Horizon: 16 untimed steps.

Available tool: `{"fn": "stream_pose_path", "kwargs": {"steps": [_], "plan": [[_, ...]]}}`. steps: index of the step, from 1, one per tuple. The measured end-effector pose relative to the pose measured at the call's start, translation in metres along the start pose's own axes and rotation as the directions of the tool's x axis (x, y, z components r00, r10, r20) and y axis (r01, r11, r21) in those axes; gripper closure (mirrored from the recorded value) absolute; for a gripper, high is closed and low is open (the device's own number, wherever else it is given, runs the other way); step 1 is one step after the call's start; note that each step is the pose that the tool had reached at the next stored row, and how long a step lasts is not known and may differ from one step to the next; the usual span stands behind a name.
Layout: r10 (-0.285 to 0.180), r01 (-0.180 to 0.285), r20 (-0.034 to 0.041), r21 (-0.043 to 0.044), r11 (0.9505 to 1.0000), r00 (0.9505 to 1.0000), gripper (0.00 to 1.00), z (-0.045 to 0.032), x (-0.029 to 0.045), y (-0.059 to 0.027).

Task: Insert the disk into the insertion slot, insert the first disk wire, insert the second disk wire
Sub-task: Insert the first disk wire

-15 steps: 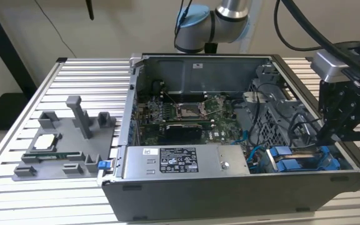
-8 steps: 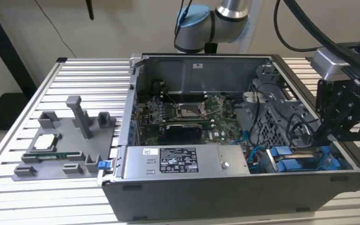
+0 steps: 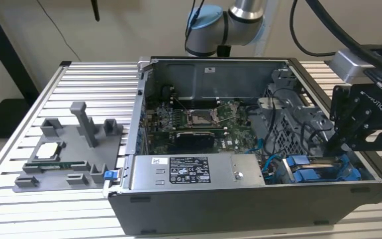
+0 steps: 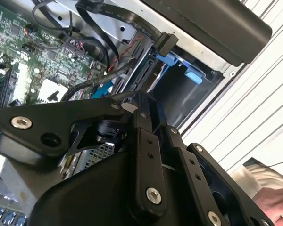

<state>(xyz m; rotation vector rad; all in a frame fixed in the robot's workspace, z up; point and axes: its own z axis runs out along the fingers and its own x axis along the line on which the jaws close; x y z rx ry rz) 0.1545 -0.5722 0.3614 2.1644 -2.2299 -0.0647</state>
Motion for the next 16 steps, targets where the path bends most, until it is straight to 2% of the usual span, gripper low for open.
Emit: {"fn": "stream_pose_path", "kwargs": {"steps": [16], "plan": [[0.05,-0.05,0.0044,0.0,0.9987,0.9987,1.0,0.0068,0.0005,-0.0077]]}}
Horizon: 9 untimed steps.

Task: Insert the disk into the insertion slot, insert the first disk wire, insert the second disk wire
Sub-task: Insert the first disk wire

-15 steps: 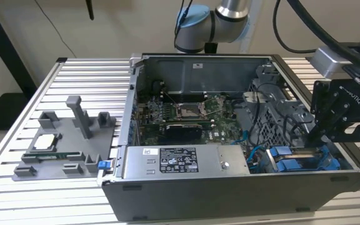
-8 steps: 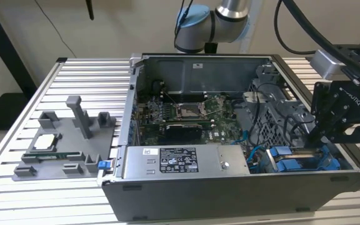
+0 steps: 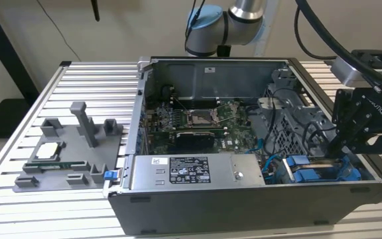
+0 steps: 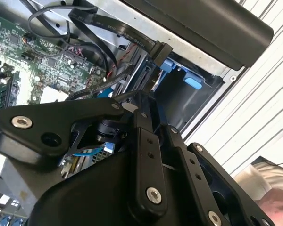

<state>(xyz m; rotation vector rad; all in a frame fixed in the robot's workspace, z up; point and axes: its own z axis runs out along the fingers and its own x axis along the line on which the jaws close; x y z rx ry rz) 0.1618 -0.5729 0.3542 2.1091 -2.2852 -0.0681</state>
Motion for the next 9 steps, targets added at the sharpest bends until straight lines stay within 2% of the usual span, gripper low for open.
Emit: {"fn": "stream_pose_path", "kwargs": {"steps": [9], "plan": [[0.003,-0.003,0.0003,0.0,1.0,1.0,1.0,0.0005,0.0,-0.0014]]}}
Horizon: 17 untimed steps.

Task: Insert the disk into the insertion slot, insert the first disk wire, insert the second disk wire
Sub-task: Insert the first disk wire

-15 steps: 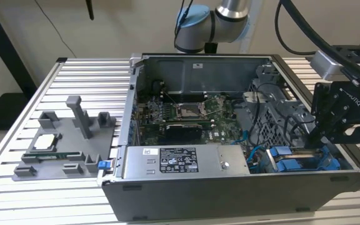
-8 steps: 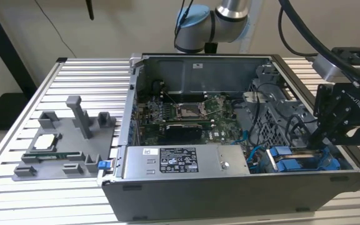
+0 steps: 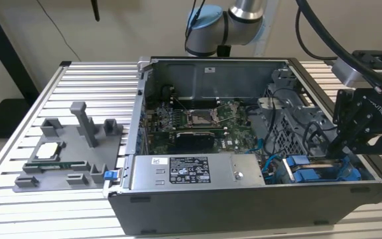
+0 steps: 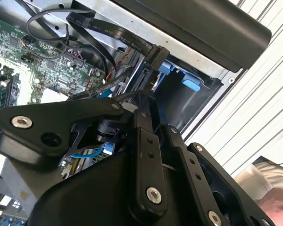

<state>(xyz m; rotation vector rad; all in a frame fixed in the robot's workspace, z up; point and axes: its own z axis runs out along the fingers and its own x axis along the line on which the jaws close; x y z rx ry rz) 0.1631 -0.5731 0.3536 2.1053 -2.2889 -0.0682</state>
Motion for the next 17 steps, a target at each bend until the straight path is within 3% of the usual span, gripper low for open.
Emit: {"fn": "stream_pose_path", "kwargs": {"steps": [12,15,17], "plan": [[0.0,0.0,0.0001,0.0,1.0,1.0,1.0,0.0041,0.0013,-0.0048],[0.0,0.0,0.0028,-0.0002,1.0,1.0,1.0,0.0046,0.0012,-0.0045],[-0.001,0.001,0.0083,-0.0005,1.0,1.0,1.0,0.0047,0.0005,-0.0043]]}}
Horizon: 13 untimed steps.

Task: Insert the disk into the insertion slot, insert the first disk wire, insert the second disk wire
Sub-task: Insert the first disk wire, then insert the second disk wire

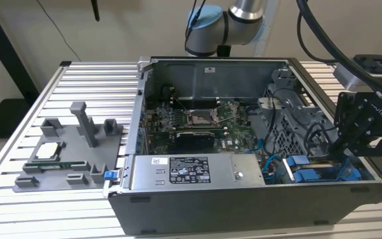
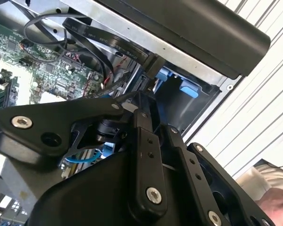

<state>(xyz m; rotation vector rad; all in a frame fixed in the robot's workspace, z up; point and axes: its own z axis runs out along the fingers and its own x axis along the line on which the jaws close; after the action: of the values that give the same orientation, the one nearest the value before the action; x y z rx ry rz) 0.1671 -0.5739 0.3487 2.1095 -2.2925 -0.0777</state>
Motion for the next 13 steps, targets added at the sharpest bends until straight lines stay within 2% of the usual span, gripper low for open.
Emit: {"fn": "stream_pose_path", "kwargs": {"steps": [8,13], "plan": [[-0.002,0.002,0.0288,0.0067,1.0,0.9996,1.0,0.0002,-0.0049,0.0041],[-0.003,0.003,0.0296,0.0073,1.0,0.9996,1.0,0.0003,-0.0051,0.0045]]}}
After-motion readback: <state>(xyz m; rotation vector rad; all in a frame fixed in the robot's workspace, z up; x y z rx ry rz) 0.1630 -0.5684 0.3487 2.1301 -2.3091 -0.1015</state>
